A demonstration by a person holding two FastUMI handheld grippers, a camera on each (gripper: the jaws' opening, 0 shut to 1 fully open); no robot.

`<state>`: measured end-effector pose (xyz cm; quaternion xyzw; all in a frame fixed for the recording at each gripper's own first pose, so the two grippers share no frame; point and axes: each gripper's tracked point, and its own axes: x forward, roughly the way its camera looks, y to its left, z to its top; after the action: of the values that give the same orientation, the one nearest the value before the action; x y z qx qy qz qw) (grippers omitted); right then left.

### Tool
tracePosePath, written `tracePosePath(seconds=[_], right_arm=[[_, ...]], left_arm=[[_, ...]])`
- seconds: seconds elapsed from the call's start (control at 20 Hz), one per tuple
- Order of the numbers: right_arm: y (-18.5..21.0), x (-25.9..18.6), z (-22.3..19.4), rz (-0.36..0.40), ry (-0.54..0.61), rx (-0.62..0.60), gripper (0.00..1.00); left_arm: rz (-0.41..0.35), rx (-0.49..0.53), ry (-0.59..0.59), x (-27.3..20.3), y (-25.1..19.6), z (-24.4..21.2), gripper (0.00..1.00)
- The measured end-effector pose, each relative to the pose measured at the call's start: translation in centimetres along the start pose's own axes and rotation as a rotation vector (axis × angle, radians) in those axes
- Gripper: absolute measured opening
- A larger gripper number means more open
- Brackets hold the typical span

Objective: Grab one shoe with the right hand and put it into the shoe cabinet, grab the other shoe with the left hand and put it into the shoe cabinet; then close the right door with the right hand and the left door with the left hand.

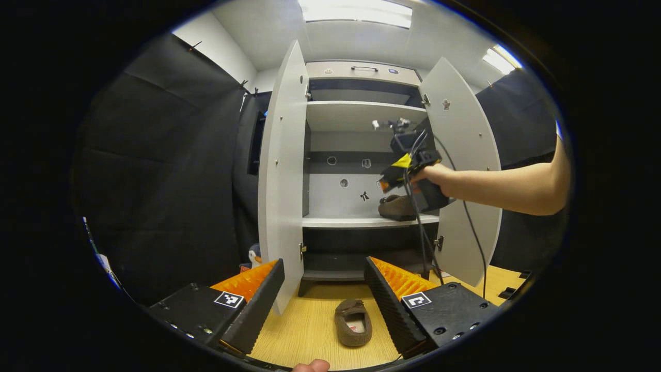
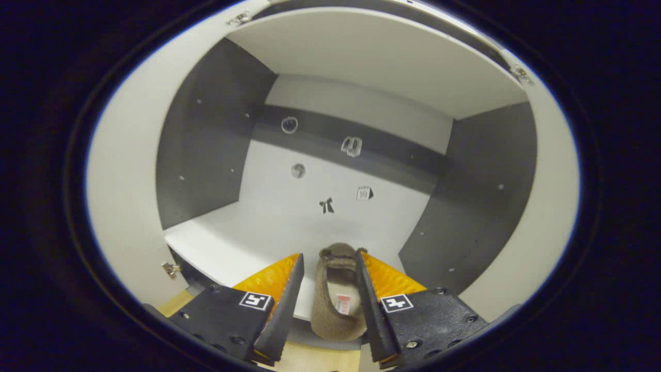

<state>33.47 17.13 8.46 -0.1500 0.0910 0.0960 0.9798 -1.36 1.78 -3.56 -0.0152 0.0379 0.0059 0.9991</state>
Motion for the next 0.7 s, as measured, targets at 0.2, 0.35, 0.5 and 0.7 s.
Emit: tracePosePath(seconds=[0.2, 0.35, 0.5, 0.7], right_arm=[[1.3, -8.3, 0.3, 0.064, -0.114, 0.039, 0.75], [2.4, -13.4, -4.2, 0.072, -0.138, 0.117, 0.69], [3.8, -17.2, -9.7, 0.09, -0.126, 0.209, 0.68], [4.1, -20.3, -16.9, 0.073, -0.057, 0.198, 0.69]], left_arm=[[-0.018, -0.003, -0.004, 0.5, -0.5, -0.1, 0.95], [-0.024, -0.004, -0.006, 0.7, -0.6, -0.3, 0.95], [-0.041, -0.006, 0.002, 0.9, -0.8, -0.6, 0.95], [-0.055, 0.018, 0.018, 1.0, -1.3, -1.4, 0.95]])
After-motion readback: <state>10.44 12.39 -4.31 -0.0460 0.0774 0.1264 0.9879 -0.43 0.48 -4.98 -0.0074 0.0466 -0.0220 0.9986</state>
